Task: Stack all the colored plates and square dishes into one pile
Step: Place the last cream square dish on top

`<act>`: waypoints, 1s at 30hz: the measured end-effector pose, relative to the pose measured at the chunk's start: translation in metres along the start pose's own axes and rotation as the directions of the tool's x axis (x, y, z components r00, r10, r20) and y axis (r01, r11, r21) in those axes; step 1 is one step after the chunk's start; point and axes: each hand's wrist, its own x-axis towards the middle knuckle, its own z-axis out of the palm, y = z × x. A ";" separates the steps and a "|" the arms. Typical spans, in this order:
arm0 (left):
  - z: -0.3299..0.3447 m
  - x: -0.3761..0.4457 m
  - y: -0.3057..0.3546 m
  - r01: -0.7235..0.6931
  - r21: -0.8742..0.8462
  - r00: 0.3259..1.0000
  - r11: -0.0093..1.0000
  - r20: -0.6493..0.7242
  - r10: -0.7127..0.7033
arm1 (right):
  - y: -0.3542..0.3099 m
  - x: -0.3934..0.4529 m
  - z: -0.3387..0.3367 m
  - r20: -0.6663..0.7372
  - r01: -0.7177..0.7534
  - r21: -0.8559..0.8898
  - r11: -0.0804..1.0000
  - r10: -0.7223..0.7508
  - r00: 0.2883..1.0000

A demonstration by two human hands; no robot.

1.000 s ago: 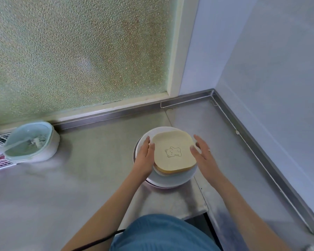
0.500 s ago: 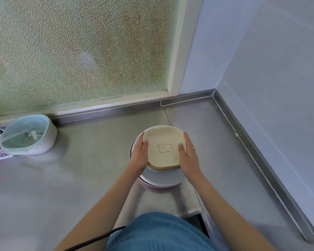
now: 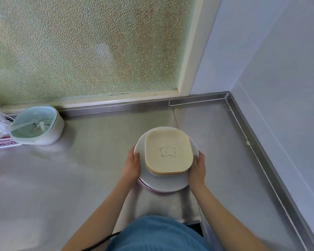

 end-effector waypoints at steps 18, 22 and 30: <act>0.020 -0.032 -0.021 0.037 -0.078 0.993 0.996 -0.108 -0.046 | 0.003 0.026 0.000 0.054 0.054 0.022 0.998 -0.055 0.997; 0.006 -0.019 -0.017 0.096 -0.013 0.992 0.995 -0.083 -0.097 | 0.003 0.018 0.011 0.009 0.031 0.056 0.998 -0.032 0.999; -0.030 -0.015 -0.028 0.109 -0.061 0.981 0.992 -0.154 -0.118 | -0.010 0.010 0.053 0.099 0.025 0.066 0.998 -0.032 0.995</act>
